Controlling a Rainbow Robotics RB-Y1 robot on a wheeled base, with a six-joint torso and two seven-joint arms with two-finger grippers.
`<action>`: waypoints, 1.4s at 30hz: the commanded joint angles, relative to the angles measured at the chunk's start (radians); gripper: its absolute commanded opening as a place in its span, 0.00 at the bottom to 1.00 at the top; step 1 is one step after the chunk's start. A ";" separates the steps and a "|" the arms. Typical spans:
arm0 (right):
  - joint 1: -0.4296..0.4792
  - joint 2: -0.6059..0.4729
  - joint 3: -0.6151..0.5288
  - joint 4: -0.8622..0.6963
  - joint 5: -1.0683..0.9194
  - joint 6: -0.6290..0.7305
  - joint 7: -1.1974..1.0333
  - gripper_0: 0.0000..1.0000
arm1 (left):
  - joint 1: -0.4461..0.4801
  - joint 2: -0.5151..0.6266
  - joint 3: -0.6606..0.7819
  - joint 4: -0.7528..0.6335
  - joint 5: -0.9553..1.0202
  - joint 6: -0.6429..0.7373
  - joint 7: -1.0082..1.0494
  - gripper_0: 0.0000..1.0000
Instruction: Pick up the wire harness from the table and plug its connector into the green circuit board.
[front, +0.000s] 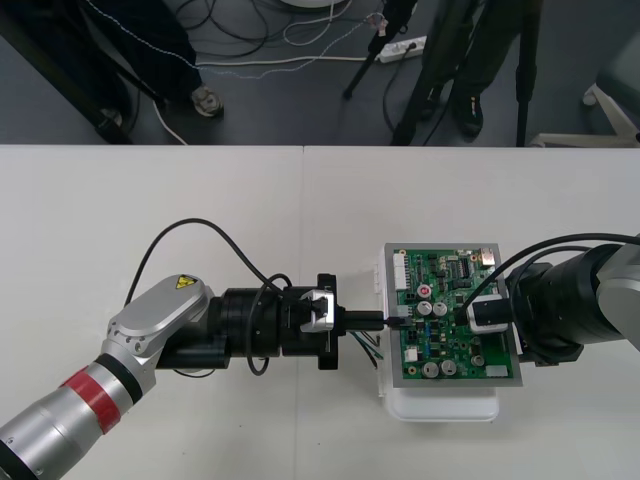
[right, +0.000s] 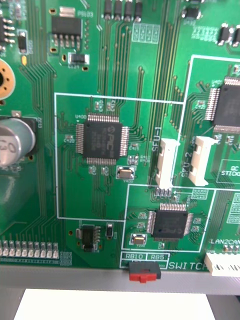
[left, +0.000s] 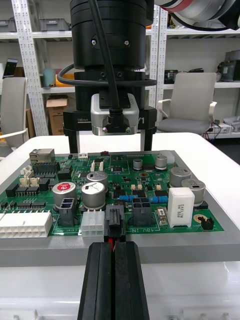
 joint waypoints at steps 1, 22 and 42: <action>-0.029 0.008 0.010 -0.013 0.018 -0.005 -0.016 1.00 | -0.041 0.006 -0.019 -0.013 0.015 0.029 -0.002 0.42; -0.027 -0.032 -0.022 -0.013 0.015 -0.005 0.014 1.00 | -0.002 0.171 -0.015 -0.019 0.201 0.006 -0.040 1.00; 0.049 -0.216 -0.188 -0.010 -0.337 0.017 0.116 1.00 | 0.200 0.394 0.225 -0.196 0.092 -0.098 -0.001 1.00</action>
